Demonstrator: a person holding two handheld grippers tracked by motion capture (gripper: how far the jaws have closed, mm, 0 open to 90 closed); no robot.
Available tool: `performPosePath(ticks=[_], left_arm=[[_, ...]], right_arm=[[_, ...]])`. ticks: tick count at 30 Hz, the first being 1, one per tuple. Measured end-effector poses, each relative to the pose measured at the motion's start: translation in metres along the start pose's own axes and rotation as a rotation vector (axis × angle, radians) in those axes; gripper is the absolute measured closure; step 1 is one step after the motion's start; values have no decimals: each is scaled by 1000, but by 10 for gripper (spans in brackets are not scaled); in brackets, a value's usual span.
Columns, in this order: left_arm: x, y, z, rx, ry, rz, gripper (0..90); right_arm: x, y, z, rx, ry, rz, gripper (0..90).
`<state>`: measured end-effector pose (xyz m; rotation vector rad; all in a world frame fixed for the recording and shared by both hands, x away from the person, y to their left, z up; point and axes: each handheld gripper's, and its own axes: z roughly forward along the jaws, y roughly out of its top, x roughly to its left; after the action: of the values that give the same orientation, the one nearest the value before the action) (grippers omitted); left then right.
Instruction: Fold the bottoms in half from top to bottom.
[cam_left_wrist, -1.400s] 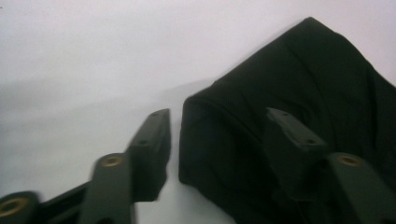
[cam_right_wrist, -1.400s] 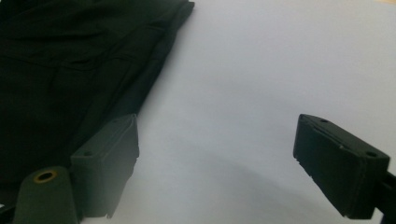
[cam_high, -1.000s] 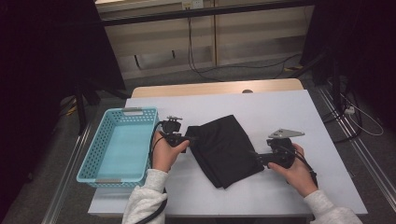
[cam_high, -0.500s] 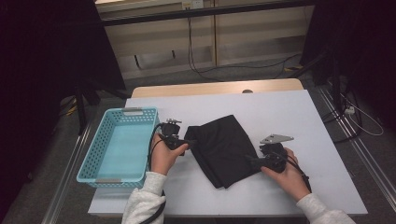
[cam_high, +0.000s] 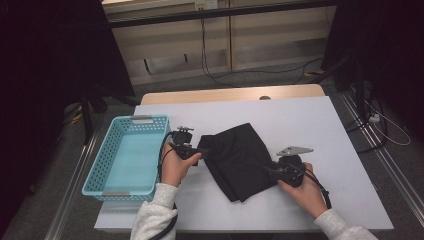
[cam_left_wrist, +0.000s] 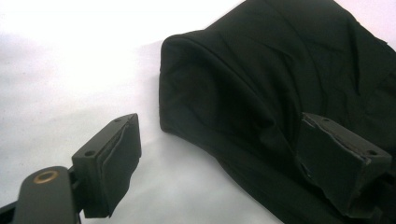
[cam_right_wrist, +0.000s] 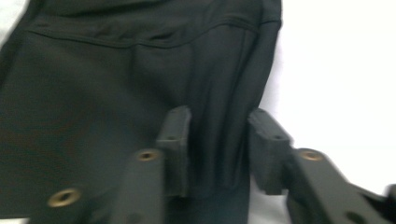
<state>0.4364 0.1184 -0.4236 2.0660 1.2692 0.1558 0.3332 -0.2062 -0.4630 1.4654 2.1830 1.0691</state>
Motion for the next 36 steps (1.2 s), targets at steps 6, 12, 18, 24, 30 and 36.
performPosePath(ticks=[6,12,18,24,30,36], left_arm=[[1,4,-3,-2,2,-18,151],[3,11,0,-13,-2,-33,152],[4,19,10,17,4,-33,135],[4,28,27,34,20,-32,170],[8,31,44,45,64,-26,194],[6,26,49,71,86,21,210]], right_arm=[[4,1,1,0,28,11,784],[1,2,-2,7,88,46,799],[8,1,-7,-6,103,17,800],[10,1,-7,-4,101,5,797],[9,0,-7,-3,113,-3,795],[11,-1,-6,1,102,-22,795]])
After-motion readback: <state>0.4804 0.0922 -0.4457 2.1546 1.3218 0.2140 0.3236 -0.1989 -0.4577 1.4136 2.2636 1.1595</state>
